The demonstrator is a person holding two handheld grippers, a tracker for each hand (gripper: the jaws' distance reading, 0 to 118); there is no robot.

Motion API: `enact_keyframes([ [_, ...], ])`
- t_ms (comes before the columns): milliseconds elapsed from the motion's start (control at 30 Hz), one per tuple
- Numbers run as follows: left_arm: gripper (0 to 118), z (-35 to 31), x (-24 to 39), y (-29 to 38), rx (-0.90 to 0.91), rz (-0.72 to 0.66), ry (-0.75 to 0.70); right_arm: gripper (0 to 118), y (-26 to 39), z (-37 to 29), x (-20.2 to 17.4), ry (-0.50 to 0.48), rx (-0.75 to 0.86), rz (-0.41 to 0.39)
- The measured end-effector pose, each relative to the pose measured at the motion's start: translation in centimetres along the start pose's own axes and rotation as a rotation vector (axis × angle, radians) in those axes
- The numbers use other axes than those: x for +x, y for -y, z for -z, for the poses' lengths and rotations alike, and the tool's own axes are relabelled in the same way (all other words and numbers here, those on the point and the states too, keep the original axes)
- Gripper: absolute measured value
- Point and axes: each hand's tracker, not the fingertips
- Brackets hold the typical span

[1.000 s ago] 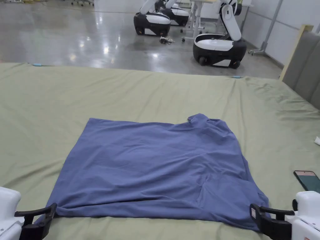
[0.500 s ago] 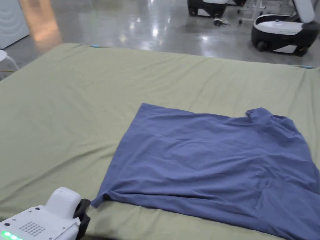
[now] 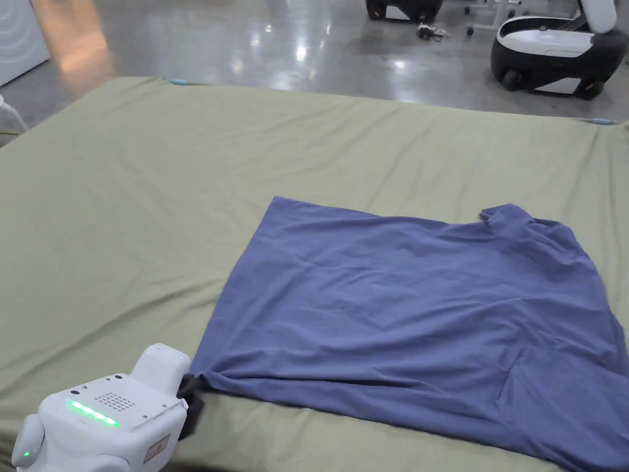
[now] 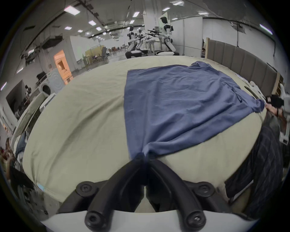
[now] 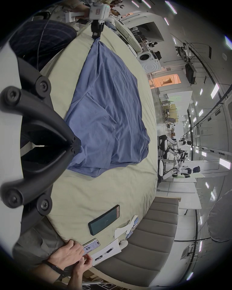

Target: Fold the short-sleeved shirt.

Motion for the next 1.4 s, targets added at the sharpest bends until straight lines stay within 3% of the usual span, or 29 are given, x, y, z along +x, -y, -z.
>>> enact_keyframes([
  [33,0,-0.6,0.3,-0.2,0.064,0.026,-0.097,0,-0.1,-0.2,-0.3,0.005,0.000,-0.007],
  [100,0,-0.9,0.5,-0.5,0.007,-0.062,0.005,0,-0.2,-0.1,0.0,0.016,-0.009,-0.012],
  [233,0,-2.1,1.0,-0.8,0.049,-0.084,-0.006,1,-0.2,0.7,0.7,0.059,-0.044,-0.055],
  [267,0,-2.5,1.2,-0.9,0.062,-0.093,-0.009,17,-0.1,1.1,0.8,0.061,-0.041,-0.058],
  [300,0,-2.8,1.4,-1.1,0.070,-0.108,-0.005,72,-0.1,1.4,0.9,0.063,-0.039,-0.061],
  [333,0,-3.1,1.5,-1.3,0.072,-0.131,-0.001,113,-0.1,1.9,0.9,0.073,-0.044,-0.069],
  [367,0,-2.1,0.4,-0.9,0.076,-0.156,-0.001,117,-0.1,2.8,0.9,0.086,-0.086,-0.085],
  [400,0,-2.2,0.5,-0.9,0.084,-0.171,-0.001,115,0.0,3.3,0.7,0.038,-0.065,-0.098],
  [467,0,-2.3,0.8,-1.2,0.080,-0.166,-0.018,114,-0.6,4.9,0.2,0.083,-0.104,-0.134],
  [500,0,-1.7,0.1,-1.0,0.074,-0.166,-0.011,106,-0.8,5.5,-0.2,0.083,-0.118,-0.146],
  [533,0,-1.6,0.2,-0.9,0.065,-0.195,0.031,81,-0.9,6.0,-0.5,0.080,-0.129,-0.148],
  [567,0,-1.6,0.3,-0.9,0.066,-0.201,0.027,32,1.7,6.2,1.0,0.071,-0.162,-0.150],
  [633,0,-1.1,-0.3,-0.6,0.049,-0.194,0.035,2,2.5,7.0,1.3,0.063,-0.174,-0.150],
  [700,0,-1.1,-0.4,-0.9,0.007,-0.233,0.104,3,1.1,5.7,1.1,-0.003,-0.178,-0.072],
  [800,0,-1.4,-1.8,-1.6,0.029,-0.170,0.051,3,-0.9,4.3,1.8,-0.026,-0.132,-0.013],
  [900,0,-3.1,-2.4,-3.8,0.106,-0.220,0.089,3,-4.8,2.5,2.2,-0.062,-0.089,0.079],
  [1067,0,-3.8,-3.1,-10.8,0.174,-0.227,0.101,3,-13.5,1.2,1.5,-0.096,-0.033,0.131],
  [1133,0,-2.0,-4.4,-13.6,0.183,-0.299,0.121,3,-15.8,4.2,4.1,-0.136,-0.062,0.172],
  [1200,0,1.1,-5.2,-16.4,0.119,-0.347,0.098,3,-18.1,7.9,4.6,-0.096,-0.128,0.168],
  [1267,0,4.7,-6.2,-18.4,0.016,-0.374,0.095,3,-18.4,12.4,6.5,-0.049,-0.219,0.231],
  [1300,0,6.7,-5.8,-19.0,-0.023,-0.420,0.070,3,-18.7,14.5,6.9,-0.028,-0.260,0.265],
  [1400,0,11.9,-5.7,-20.0,-0.178,-0.415,0.035,3,-18.8,19.3,5.8,-0.013,-0.323,0.257],
])
